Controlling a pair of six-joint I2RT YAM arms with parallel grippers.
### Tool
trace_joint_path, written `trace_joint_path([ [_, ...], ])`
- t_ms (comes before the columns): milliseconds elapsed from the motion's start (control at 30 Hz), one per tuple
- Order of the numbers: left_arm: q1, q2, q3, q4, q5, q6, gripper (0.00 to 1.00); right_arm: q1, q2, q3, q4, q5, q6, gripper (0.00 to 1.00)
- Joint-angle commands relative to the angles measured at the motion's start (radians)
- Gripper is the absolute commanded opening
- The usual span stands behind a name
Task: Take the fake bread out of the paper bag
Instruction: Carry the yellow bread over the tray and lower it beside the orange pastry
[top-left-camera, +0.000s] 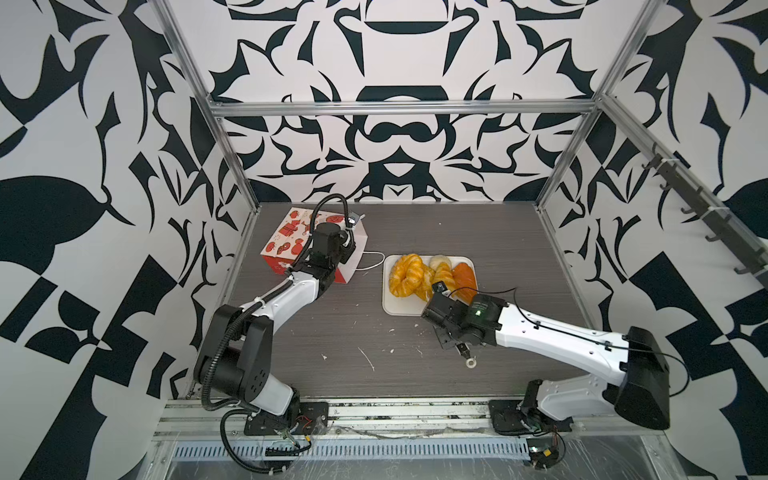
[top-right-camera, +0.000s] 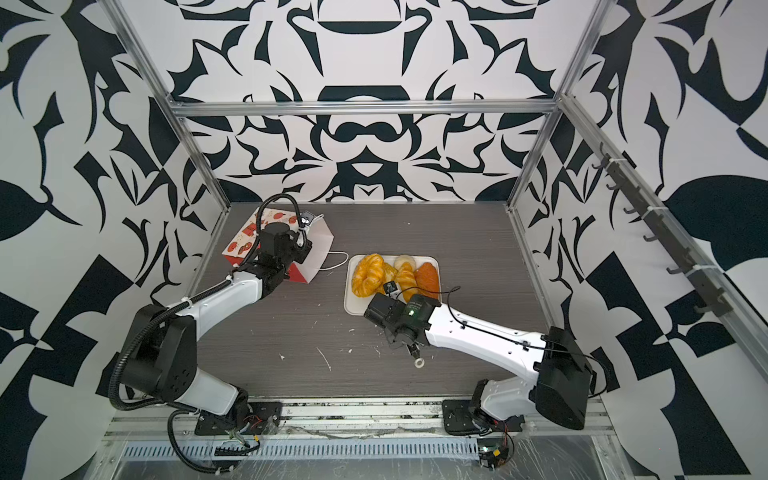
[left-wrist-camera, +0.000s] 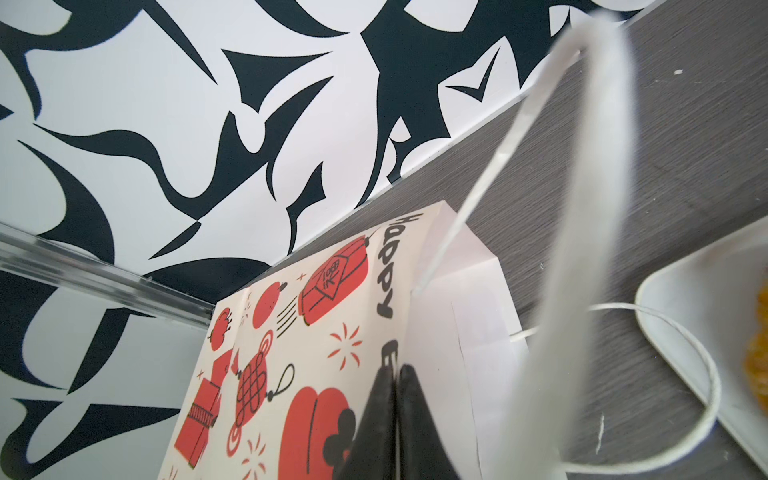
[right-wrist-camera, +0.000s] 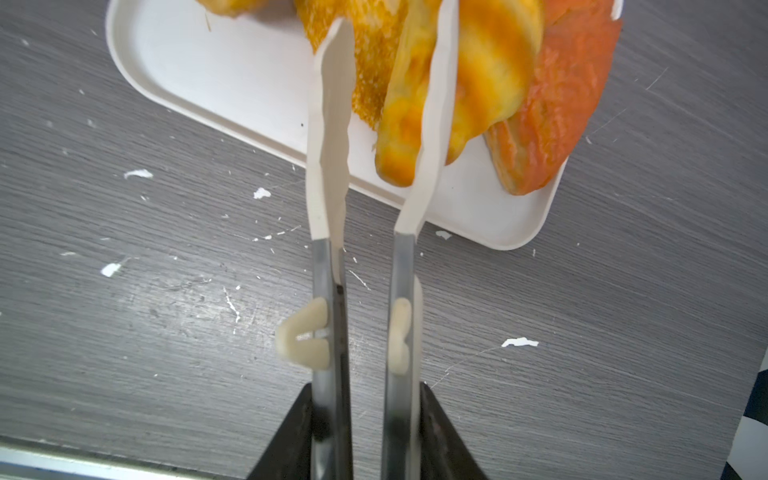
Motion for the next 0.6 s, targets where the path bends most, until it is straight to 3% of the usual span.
trace_joint_path([
  [0,0.002,-0.019,-0.004,0.021,0.015,-0.011,0.08,0.004,-0.046,0.01,0.009,0.052,0.024,0.38],
  [567,0.001,-0.013,-0.001,0.021,0.011,-0.011,0.08,0.004,-0.09,0.052,-0.009,0.115,0.029,0.34],
])
